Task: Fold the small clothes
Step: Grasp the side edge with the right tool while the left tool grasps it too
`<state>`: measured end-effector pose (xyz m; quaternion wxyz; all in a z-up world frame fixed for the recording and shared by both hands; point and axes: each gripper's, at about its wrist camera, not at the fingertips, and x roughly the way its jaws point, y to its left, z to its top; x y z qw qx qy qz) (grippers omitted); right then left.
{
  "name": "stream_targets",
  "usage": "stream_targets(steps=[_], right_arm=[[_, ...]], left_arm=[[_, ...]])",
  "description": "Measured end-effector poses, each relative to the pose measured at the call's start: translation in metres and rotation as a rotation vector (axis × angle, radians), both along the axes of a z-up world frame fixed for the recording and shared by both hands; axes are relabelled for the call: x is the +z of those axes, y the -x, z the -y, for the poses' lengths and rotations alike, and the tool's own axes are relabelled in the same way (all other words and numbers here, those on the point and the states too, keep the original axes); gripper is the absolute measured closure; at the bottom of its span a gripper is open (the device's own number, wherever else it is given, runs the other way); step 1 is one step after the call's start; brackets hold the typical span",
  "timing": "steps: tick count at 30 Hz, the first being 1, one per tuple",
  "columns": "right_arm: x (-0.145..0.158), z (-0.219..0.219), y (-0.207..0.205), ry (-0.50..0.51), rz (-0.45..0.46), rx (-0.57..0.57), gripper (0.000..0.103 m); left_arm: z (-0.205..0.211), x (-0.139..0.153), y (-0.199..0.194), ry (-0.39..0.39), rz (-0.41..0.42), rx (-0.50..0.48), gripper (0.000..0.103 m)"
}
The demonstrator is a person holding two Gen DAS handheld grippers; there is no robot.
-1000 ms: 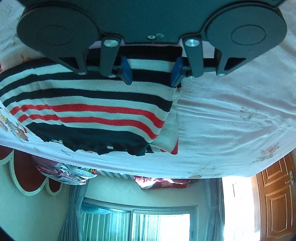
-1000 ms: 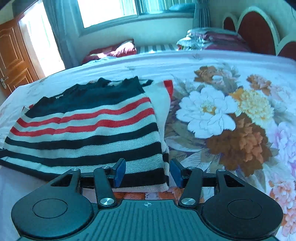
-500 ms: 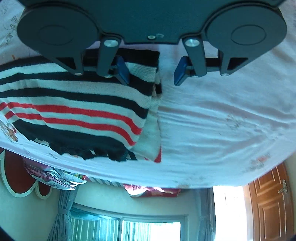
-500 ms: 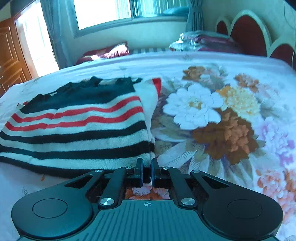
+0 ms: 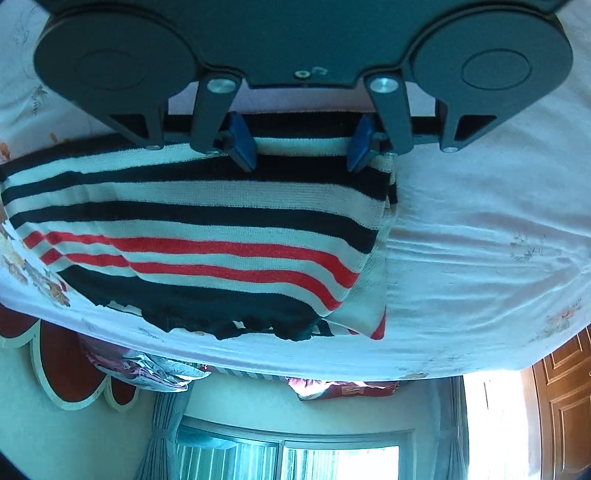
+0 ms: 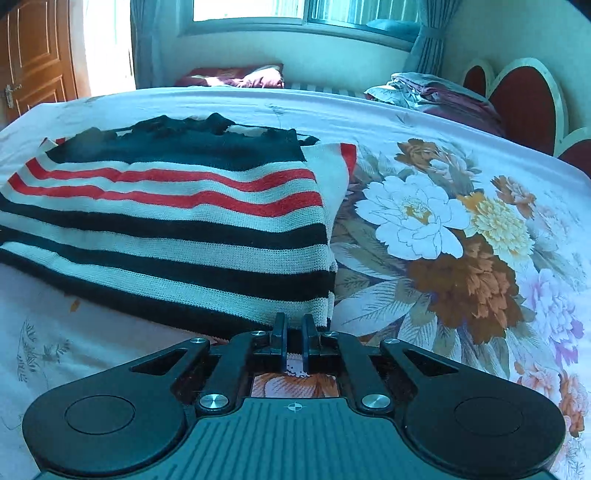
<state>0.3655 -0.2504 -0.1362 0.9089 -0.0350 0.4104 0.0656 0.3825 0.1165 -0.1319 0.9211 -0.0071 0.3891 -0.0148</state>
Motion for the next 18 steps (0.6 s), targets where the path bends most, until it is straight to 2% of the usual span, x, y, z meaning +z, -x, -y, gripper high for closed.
stream_targets(steps=[9,18], right_arm=[[-0.0021,0.0006,0.0001,-0.021,0.01,-0.014,0.098],[-0.0032,-0.0043,0.0023,0.019,0.022,0.007,0.098]], left_arm=[[0.0083,-0.0002,-0.0021,-0.03,-0.002,0.042,0.048],[0.01,-0.0022,0.0001,-0.041,0.008,0.039,0.048]])
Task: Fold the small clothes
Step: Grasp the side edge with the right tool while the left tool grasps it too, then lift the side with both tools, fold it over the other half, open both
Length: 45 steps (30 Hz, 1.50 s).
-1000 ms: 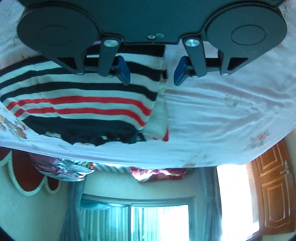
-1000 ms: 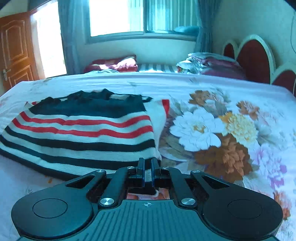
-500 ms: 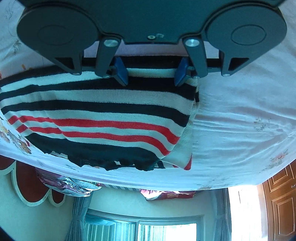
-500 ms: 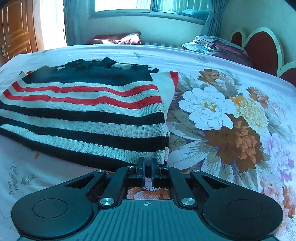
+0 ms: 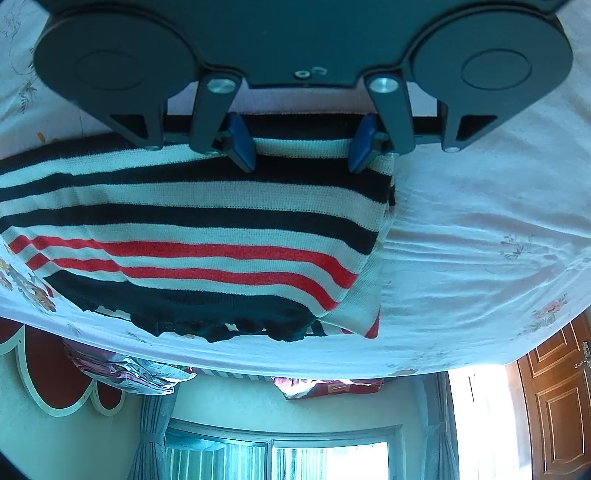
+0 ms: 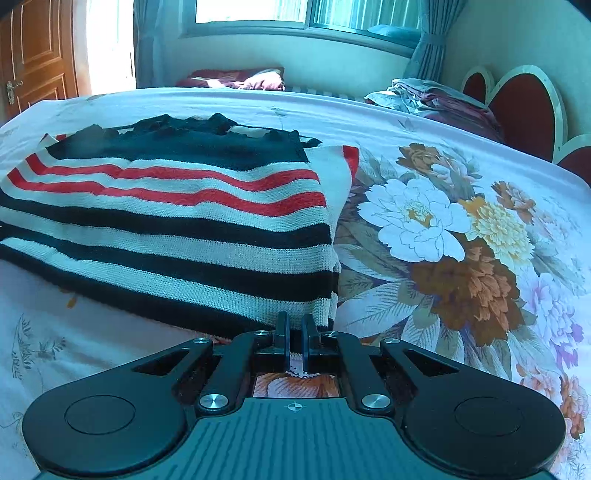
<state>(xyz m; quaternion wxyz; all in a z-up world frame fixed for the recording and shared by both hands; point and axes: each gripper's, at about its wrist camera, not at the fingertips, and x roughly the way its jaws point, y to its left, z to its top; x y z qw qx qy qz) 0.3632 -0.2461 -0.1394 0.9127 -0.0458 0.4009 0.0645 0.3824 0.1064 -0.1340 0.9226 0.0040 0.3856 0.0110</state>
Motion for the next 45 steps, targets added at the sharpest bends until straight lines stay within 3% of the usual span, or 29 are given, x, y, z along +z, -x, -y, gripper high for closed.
stream_targets(steps=[5,6,7,8,9,12,14,15,18,20,24,27,28,29,30,31,32,34,36,38,45], right_arm=[[0.004,0.006,0.001,-0.052,0.0,-0.025,0.097],[0.009,0.007,0.003,-0.058,0.002,-0.023,0.092],[0.015,0.007,0.007,-0.062,0.022,-0.017,0.069],[0.022,0.006,0.012,-0.063,0.055,-0.022,0.055],[0.027,0.005,0.016,-0.063,0.082,-0.027,0.048],[0.036,-0.006,0.011,-0.095,0.089,-0.036,0.048],[0.042,-0.02,0.002,-0.128,0.103,-0.037,0.048],[0.045,-0.027,-0.003,-0.155,0.104,-0.023,0.049],[0.049,-0.05,-0.027,-0.224,0.057,0.006,0.102],[0.05,-0.07,-0.044,-0.245,0.053,0.022,0.103],[0.05,-0.108,-0.068,-0.234,0.044,0.084,0.103],[0.041,-0.128,-0.08,-0.217,0.024,0.112,0.103],[0.037,-0.132,-0.083,-0.21,0.017,0.119,0.103],[0.032,-0.136,-0.084,-0.205,0.008,0.121,0.103],[0.031,-0.138,-0.084,-0.209,0.007,0.121,0.103],[0.032,-0.14,-0.083,-0.211,0.015,0.127,0.103],[0.033,-0.143,-0.08,-0.204,0.028,0.139,0.103],[0.03,-0.148,-0.077,-0.192,0.044,0.178,0.103],[0.009,-0.156,-0.08,-0.152,0.008,0.192,0.103],[0.006,-0.156,-0.082,-0.16,0.028,0.185,0.103],[0.003,-0.145,-0.089,-0.204,0.023,0.227,0.103]], left_arm=[[-0.014,0.013,0.015,0.077,0.016,0.015,0.048],[-0.019,0.02,0.027,0.109,0.044,0.038,0.045],[-0.025,0.025,0.041,0.146,0.072,0.075,0.022],[-0.03,0.026,0.053,0.192,0.094,0.103,0.02],[-0.038,0.022,0.062,0.278,0.09,0.113,0.02],[-0.057,0.0,0.066,0.465,0.033,0.199,0.024],[-0.069,-0.009,0.06,0.577,0.069,0.256,0.025],[-0.073,-0.011,0.054,0.626,0.076,0.271,0.025],[-0.082,-0.019,0.031,0.721,0.076,0.298,0.032],[-0.088,-0.026,0.017,0.781,0.094,0.306,0.034],[-0.092,-0.033,-0.001,0.827,0.13,0.344,0.039],[-0.088,-0.034,-0.007,0.818,0.147,0.359,0.04],[-0.085,-0.033,-0.008,0.8,0.142,0.367,0.049],[-0.085,-0.033,-0.011,0.79,0.116,0.381,0.091],[-0.09,-0.034,-0.01,0.848,0.092,0.397,0.091],[-0.094,-0.032,-0.005,0.904,0.118,0.415,0.091],[-0.093,-0.024,-0.003,0.907,0.147,0.393,0.091],[-0.087,-0.01,-0.002,0.863,0.196,0.327,0.091],[-0.085,-0.012,-0.006,0.845,0.178,0.331,0.091],[-0.09,-0.018,-0.012,0.856,0.127,0.365,0.091],[-0.073,0.013,-0.01,0.76,0.184,0.268,0.091]])
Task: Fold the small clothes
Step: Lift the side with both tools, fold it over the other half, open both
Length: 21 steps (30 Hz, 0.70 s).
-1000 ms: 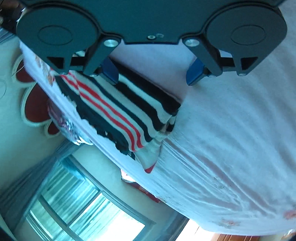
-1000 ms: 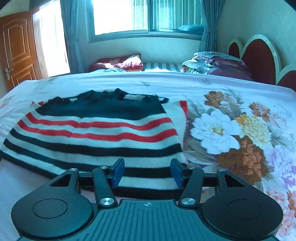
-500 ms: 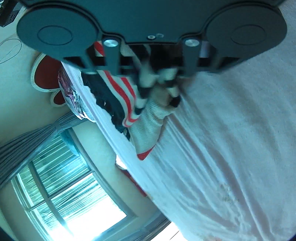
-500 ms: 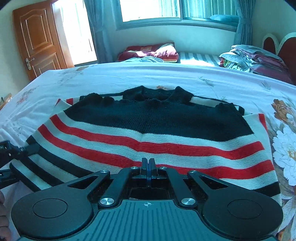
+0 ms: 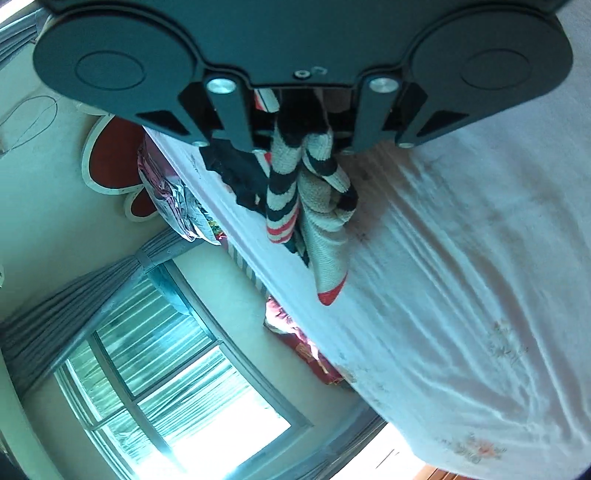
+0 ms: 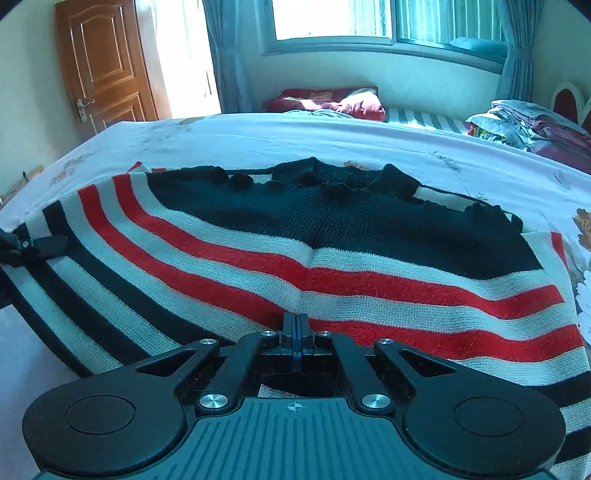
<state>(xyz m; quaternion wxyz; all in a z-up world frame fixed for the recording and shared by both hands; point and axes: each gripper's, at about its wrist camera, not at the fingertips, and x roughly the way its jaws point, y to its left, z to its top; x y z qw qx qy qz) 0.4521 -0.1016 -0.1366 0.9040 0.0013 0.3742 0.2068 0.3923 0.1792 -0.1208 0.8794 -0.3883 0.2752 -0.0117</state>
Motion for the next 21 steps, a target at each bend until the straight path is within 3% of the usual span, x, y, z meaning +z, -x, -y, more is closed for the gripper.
stream_targets(steps=[4,9,12,15,16,17,18,19,21], right_arm=[[0.008,0.019,-0.002,-0.08,-0.01,0.003,0.103],[0.035,0.108,0.012,-0.303,0.049,-0.177,0.103],[0.049,0.172,0.024,-0.363,0.084,-0.268,0.103],[0.061,0.234,0.036,-0.425,0.092,-0.358,0.103],[0.063,0.253,0.038,-0.457,0.078,-0.374,0.103],[0.064,0.269,0.038,-0.479,0.055,-0.386,0.103],[0.062,0.282,0.039,-0.493,0.029,-0.397,0.1],[0.061,0.293,0.041,-0.503,0.008,-0.406,0.077],[0.062,0.309,0.049,-0.503,0.015,-0.411,0.035]], left_arm=[[0.034,0.042,-0.003,-0.071,0.039,-0.062,0.091],[0.121,0.093,-0.013,-0.243,0.076,-0.24,0.091],[0.192,0.103,-0.02,-0.344,0.062,-0.355,0.091],[0.261,0.091,-0.025,-0.412,0.029,-0.457,0.087],[0.286,0.08,-0.029,-0.421,0.007,-0.508,0.077],[0.31,0.065,-0.033,-0.438,-0.032,-0.58,0.056],[0.328,0.052,-0.039,-0.445,-0.112,-0.637,0.047],[0.335,0.046,-0.038,-0.418,-0.144,-0.659,0.057],[0.322,0.055,-0.022,-0.343,-0.039,-0.653,0.057]])
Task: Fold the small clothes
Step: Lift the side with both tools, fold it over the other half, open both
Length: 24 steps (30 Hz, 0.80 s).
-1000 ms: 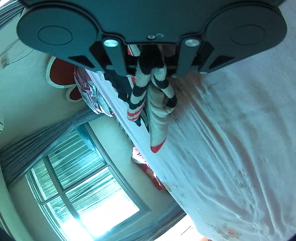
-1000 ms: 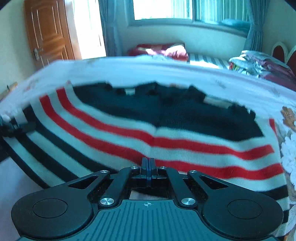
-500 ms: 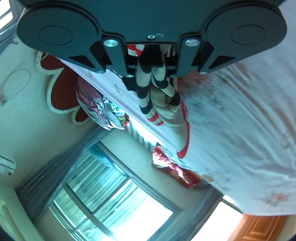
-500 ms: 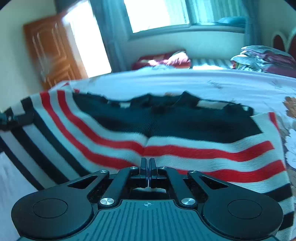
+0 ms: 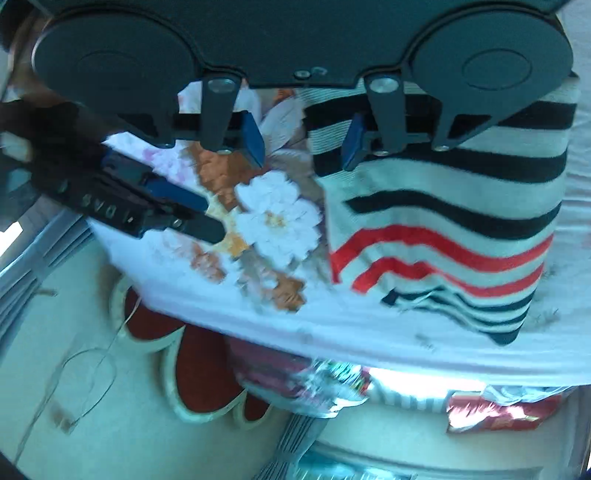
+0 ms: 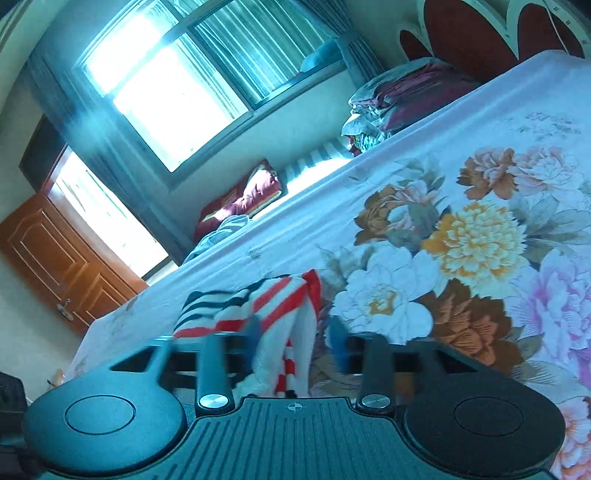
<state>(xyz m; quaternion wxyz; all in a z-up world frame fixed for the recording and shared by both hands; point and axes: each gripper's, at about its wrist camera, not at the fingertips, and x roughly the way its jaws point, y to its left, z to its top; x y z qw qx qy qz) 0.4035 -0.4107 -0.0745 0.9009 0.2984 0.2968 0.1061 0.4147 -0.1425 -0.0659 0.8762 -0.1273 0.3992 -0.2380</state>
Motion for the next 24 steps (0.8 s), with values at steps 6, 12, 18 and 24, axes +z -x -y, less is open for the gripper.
stream_targets(steps=[6,12,18,24], right_arm=[[-0.011,-0.01,-0.01,-0.06,-0.009,0.111,0.035],[-0.032,-0.047,-0.063,-0.053,-0.076,0.184,0.036],[-0.063,-0.068,-0.117,0.01,-0.202,0.207,0.058],[-0.034,-0.095,-0.093,0.291,0.055,0.208,0.094]], left_arm=[[-0.08,0.02,-0.023,-0.084,0.111,0.203,0.061],[-0.118,-0.001,-0.078,-0.11,0.014,0.19,0.064],[-0.115,-0.039,-0.093,-0.126,-0.017,0.109,0.061],[-0.109,-0.029,-0.084,-0.1,0.104,0.069,0.076]])
